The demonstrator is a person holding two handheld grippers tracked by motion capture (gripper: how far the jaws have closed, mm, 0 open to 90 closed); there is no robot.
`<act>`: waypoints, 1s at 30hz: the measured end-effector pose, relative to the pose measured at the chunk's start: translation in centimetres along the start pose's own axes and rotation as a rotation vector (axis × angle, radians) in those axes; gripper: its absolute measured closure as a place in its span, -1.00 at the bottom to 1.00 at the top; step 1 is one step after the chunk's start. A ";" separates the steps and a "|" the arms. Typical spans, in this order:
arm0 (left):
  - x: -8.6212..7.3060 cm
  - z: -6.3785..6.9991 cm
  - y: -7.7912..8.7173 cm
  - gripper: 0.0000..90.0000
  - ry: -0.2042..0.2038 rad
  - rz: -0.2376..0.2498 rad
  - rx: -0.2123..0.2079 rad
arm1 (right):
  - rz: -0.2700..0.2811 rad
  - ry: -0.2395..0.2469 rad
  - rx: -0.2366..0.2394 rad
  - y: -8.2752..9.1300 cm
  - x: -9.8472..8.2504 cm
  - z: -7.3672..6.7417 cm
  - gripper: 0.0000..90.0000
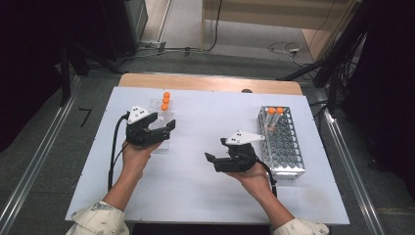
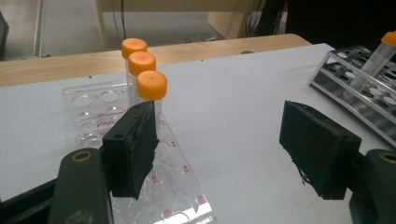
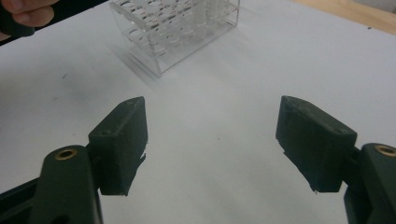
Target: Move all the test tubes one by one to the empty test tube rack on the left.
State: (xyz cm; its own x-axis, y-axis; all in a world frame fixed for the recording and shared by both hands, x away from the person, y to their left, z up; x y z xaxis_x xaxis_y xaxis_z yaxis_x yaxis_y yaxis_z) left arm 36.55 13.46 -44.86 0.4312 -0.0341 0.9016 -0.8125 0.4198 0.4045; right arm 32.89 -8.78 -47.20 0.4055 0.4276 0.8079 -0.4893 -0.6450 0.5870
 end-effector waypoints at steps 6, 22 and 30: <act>0.0 0.4 0.6 -0.37 -0.016 0.008 -0.015 | 0.023 -0.009 -0.030 0.9 0.4 1.1 -0.48; -0.4 1.0 0.9 -0.42 -0.024 -0.004 -0.035 | 0.071 -0.086 -0.191 4.8 1.1 7.2 -0.48; -0.8 1.1 0.5 -0.47 -0.029 -0.019 -0.031 | 0.117 -0.153 -0.285 7.0 1.1 10.8 -0.48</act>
Point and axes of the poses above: each handheld gripper's, and its own axes: y roughly backward along the jaws, x roughly out of its top, z roughly to its right, the point moved 7 cm from there along -y, roughly forward along the jaws
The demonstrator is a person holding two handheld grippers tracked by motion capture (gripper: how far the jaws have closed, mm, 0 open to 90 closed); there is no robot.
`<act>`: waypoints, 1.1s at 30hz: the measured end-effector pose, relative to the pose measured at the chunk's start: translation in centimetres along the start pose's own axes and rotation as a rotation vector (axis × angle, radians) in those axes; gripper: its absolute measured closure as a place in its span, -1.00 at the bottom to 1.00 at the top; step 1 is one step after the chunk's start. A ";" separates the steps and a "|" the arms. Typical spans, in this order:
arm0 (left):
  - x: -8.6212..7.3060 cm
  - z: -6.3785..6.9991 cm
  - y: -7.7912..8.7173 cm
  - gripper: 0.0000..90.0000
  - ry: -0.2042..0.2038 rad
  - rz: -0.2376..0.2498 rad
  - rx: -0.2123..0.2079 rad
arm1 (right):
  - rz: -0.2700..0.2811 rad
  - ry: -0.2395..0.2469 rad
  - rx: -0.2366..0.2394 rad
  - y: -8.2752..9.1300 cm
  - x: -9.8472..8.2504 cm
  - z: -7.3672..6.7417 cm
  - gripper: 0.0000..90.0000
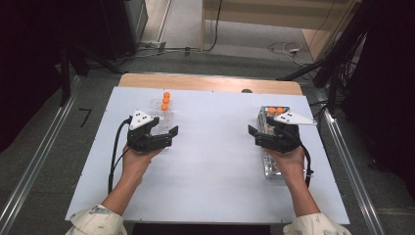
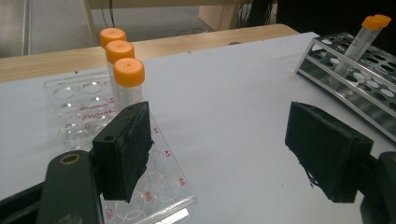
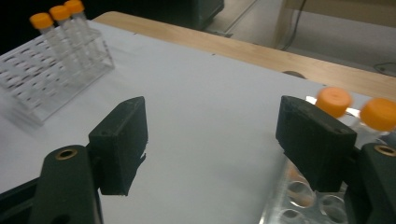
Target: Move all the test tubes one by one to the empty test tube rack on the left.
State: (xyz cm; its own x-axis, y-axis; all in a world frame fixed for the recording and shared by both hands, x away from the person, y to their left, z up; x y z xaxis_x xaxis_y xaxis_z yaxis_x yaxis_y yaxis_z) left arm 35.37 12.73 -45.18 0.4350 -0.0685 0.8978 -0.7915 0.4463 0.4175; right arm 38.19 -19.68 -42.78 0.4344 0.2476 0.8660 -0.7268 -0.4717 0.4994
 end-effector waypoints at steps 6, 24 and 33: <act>-0.1 0.0 -0.1 -0.47 -0.006 -0.007 -0.003 | 0.009 -0.045 -0.051 0.2 -0.3 2.6 -0.46; -0.2 0.2 -0.2 -0.47 0.000 -0.011 -0.004 | 0.008 -0.163 -0.204 -1.2 -1.4 8.1 -0.36; -0.2 0.1 -0.4 -0.47 0.004 -0.013 -0.005 | -0.066 -0.165 -0.266 -2.8 -2.3 9.4 -0.06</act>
Point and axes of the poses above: each handheld gripper's, and its own axes: y roughly backward along the jaws, x roughly out of its top, z roughly to its right, the point moved 7 cm from there along -y, roughly forward along the jaws
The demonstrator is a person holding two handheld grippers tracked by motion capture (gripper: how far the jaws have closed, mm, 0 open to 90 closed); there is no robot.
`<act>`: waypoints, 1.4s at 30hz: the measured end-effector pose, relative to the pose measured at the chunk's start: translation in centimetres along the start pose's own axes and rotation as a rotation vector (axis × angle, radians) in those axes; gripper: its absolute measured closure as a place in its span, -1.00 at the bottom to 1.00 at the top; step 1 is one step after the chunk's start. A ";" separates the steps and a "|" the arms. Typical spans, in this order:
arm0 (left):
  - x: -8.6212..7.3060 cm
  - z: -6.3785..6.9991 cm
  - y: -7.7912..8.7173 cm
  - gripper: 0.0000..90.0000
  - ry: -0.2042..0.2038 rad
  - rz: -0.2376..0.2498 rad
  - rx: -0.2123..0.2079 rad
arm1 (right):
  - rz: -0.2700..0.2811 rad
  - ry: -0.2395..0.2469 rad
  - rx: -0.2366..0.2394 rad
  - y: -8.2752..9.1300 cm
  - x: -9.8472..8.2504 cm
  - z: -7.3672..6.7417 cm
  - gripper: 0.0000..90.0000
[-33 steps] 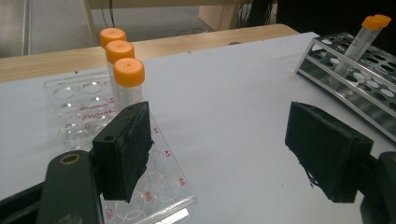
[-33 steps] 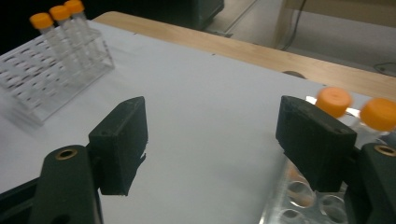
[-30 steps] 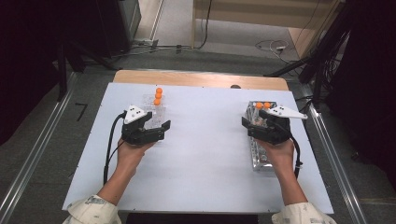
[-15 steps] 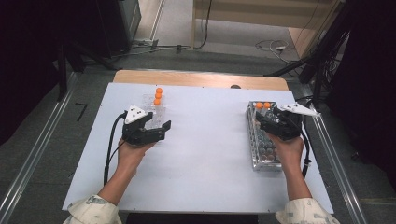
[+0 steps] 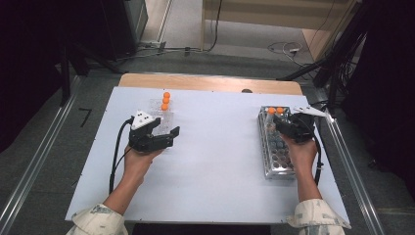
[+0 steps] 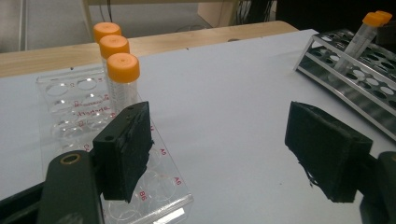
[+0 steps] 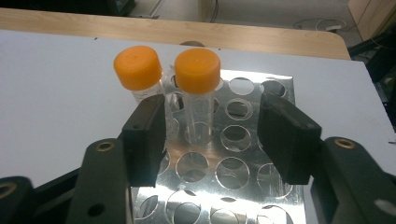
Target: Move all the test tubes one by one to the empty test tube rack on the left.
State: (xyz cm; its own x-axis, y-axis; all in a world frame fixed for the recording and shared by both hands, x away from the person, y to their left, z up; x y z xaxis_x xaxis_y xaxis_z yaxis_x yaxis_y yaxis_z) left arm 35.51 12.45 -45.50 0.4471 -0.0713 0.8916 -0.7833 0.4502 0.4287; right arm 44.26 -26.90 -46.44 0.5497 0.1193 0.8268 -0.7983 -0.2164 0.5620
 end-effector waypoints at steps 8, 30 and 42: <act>-0.1 0.2 -0.2 -0.47 -0.002 -0.005 -0.003 | -0.030 0.011 -0.013 -0.7 0.1 0.2 0.17; -0.1 0.2 -0.3 -0.46 0.001 -0.010 -0.005 | -0.133 0.092 -0.032 -2.3 0.1 -0.4 0.43; -0.1 0.1 -0.3 -0.46 0.003 -0.008 -0.003 | -0.118 0.088 -0.010 -2.2 0.3 -0.5 0.58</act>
Point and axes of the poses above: each handheld gripper's, and its own axes: y roughly backward along the jaws, x roughly out of its top, z roughly to its right, the point moved 7 cm from there along -y, roughly forward along the jaws
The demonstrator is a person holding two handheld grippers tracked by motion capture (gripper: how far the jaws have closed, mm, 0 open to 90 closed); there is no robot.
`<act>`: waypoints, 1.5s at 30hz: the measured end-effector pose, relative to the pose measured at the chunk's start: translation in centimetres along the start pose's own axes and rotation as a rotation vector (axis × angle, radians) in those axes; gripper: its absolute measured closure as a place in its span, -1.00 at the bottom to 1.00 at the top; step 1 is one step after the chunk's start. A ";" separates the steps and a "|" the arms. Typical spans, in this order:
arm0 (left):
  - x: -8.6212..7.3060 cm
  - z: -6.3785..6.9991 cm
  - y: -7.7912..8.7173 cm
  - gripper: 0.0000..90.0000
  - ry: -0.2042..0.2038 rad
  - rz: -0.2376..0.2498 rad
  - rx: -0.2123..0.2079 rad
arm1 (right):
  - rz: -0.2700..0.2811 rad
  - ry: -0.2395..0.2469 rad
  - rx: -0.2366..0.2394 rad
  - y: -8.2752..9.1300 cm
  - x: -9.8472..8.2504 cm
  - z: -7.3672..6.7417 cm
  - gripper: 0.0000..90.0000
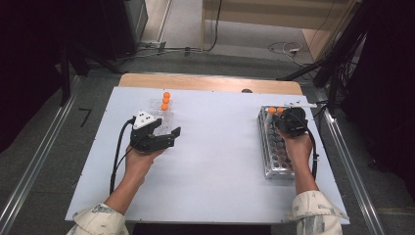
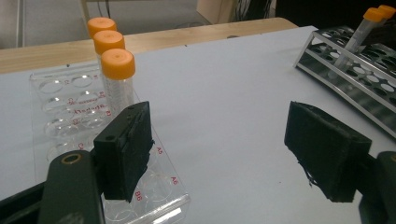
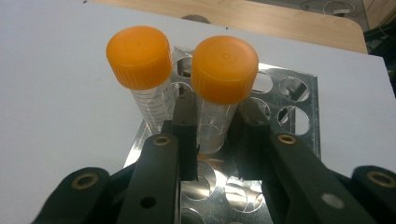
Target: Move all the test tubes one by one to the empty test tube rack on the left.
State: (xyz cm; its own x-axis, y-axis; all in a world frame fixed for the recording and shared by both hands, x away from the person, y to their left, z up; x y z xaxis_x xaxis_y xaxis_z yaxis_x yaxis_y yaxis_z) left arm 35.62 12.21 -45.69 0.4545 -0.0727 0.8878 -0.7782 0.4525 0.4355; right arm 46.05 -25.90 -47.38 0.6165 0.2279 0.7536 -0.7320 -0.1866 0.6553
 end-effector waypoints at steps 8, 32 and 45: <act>0.0 0.0 0.1 -0.46 0.000 0.002 0.000 | 0.035 -0.009 0.002 0.3 0.3 0.0 0.59; 0.0 0.1 0.1 -0.47 -0.011 0.000 0.002 | 0.165 -0.001 0.013 4.9 2.5 0.0 0.60; 0.0 0.3 0.1 -0.47 -0.016 -0.002 0.000 | 0.206 0.030 0.089 8.2 1.2 -1.9 0.60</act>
State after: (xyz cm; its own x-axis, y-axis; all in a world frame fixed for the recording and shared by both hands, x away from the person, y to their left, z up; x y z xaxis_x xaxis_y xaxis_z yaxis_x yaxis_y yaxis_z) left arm 35.46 11.98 -45.64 0.4491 -0.0879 0.8891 -0.7770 0.4527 0.4373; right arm 40.28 -25.36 -41.18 0.4470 0.2047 0.8708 -0.8120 -0.3154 0.4910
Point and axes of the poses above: each handheld gripper's, and its own axes: y roughly backward along the jaws, x roughly out of its top, z roughly to its right, the point moved 7 cm from there along -y, roughly forward along the jaws
